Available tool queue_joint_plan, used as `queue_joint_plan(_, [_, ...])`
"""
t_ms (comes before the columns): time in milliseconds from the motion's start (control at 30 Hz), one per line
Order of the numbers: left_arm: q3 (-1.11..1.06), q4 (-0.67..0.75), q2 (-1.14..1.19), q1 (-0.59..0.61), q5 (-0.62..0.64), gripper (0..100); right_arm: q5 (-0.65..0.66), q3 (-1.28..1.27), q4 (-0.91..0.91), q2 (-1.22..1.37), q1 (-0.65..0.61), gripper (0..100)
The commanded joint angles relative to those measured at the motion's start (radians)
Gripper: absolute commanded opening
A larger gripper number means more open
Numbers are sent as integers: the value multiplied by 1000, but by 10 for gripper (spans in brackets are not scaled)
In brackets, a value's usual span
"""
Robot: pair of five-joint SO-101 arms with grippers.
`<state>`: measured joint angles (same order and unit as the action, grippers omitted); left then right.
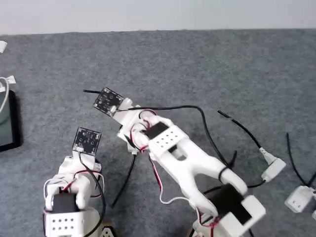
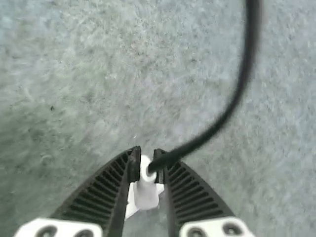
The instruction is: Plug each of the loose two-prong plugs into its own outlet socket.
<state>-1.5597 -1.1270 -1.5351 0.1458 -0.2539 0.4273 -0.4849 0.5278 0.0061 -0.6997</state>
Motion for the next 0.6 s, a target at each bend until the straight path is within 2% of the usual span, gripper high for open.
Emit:
queue_joint_plan(0, [79, 77, 141, 9, -23, 29, 37, 89, -12, 27, 13, 8])
queue_joint_plan(200, [84, 112, 184, 11, -28, 29, 55, 91, -8, 44, 10, 8])
queue_joint_plan(300, [84, 114, 184, 9, -29, 29, 14, 106, 31, 12, 22, 8])
queue_joint_plan(567, [81, 129, 184, 11, -29, 30, -127, 41, 369, -308, 113, 8])
